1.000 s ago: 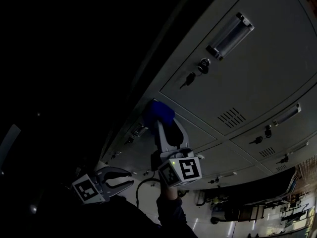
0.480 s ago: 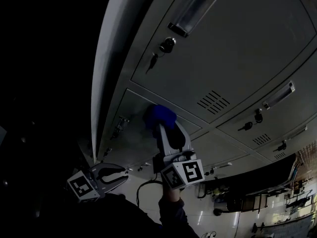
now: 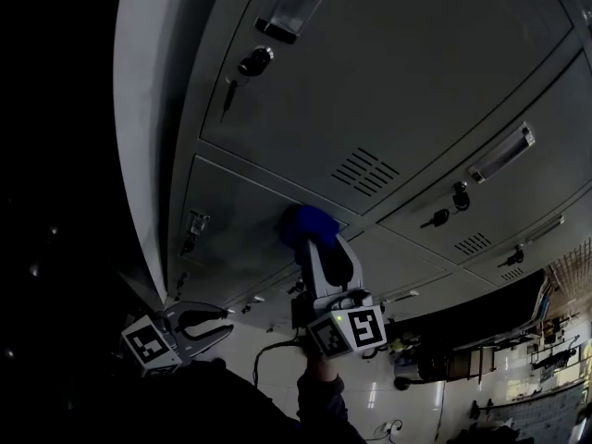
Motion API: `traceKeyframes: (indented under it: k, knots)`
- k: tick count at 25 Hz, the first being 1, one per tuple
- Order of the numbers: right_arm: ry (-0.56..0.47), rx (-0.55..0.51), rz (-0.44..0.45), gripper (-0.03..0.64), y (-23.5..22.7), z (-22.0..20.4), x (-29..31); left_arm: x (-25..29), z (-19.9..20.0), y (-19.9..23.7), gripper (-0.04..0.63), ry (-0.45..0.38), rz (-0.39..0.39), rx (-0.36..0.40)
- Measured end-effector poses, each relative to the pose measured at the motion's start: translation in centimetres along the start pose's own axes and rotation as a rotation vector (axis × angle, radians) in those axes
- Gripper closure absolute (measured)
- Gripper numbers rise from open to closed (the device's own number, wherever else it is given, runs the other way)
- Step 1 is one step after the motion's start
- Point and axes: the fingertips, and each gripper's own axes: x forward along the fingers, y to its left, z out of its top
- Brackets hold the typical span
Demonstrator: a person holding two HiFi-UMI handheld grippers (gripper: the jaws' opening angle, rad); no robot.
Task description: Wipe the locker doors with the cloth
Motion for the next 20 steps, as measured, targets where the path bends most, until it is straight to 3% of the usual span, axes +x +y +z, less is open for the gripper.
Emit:
traceKeyframes:
  k: [14, 17, 20]
  knots:
    - [-0.002, -0.006, -0.132, 0.483, -3.7, -0.1, -3.6, 0.8, -0.4, -0.4, 0.503, 0.007, -0.051, -0.012]
    - [-0.013, -0.021, -0.111, 0.485, -2.0, -0.2, -3.3, 0.0, -0.4, -0.2, 0.503, 0.015, -0.049, -0.024]
    - [-0.013, -0.05, -0.03, 0.485, 1.5, -0.8, -1.9, -1.1, -1.0, 0.2, 0.503, 0.022, -0.045, -0.022]
